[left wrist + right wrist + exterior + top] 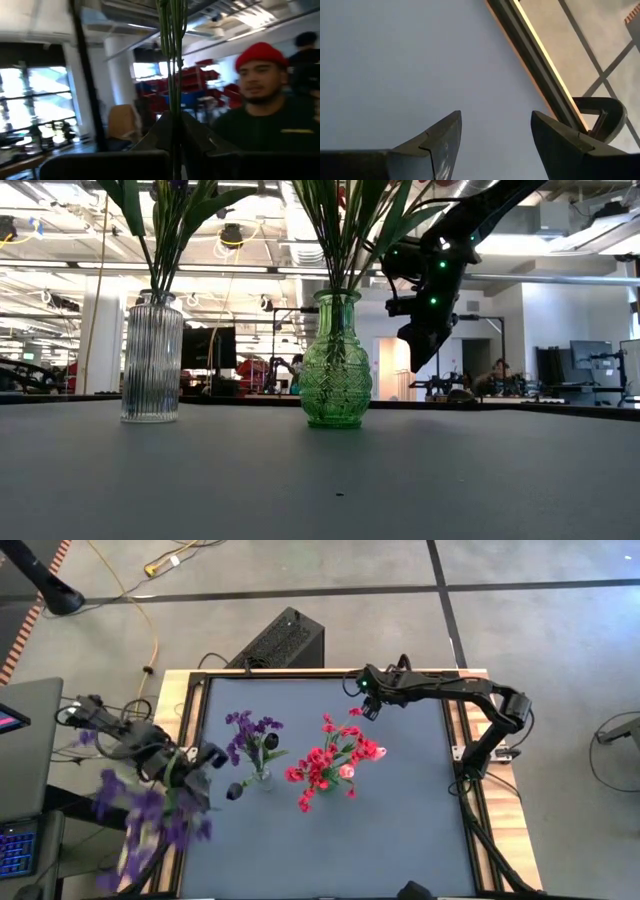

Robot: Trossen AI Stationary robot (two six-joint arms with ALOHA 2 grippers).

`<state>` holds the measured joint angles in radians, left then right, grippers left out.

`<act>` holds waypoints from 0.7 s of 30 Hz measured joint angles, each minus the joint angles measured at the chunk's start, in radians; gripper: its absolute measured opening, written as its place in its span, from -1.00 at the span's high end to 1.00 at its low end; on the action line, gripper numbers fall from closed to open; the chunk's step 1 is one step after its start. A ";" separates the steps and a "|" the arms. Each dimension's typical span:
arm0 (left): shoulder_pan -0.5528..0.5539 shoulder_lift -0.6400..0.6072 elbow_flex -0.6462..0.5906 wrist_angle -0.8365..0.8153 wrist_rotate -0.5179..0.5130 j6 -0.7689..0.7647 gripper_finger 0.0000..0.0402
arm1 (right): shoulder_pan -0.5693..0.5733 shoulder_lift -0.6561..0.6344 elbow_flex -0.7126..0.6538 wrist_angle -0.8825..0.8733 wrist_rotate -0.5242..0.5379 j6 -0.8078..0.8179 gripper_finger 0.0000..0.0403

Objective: Sort flowers into vase by color
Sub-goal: Put the violet flowers into the transparent vase

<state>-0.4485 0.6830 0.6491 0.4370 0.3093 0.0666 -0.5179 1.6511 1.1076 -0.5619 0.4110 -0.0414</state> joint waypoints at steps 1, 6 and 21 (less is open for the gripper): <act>-0.013 0.008 0.000 0.000 0.007 0.000 0.99 | 0.000 0.000 0.000 0.000 -0.001 0.000 -0.31; -0.069 0.074 0.000 0.000 0.016 0.022 0.99 | 0.000 0.000 0.000 0.017 -0.001 0.000 -0.31; -0.302 0.198 0.001 -0.161 -0.259 0.130 0.99 | 0.000 0.000 0.000 0.024 -0.043 0.007 -0.31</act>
<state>-0.7507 0.8811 0.6498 0.2757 0.0500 0.1963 -0.5175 1.6512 1.1076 -0.5377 0.3679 -0.0342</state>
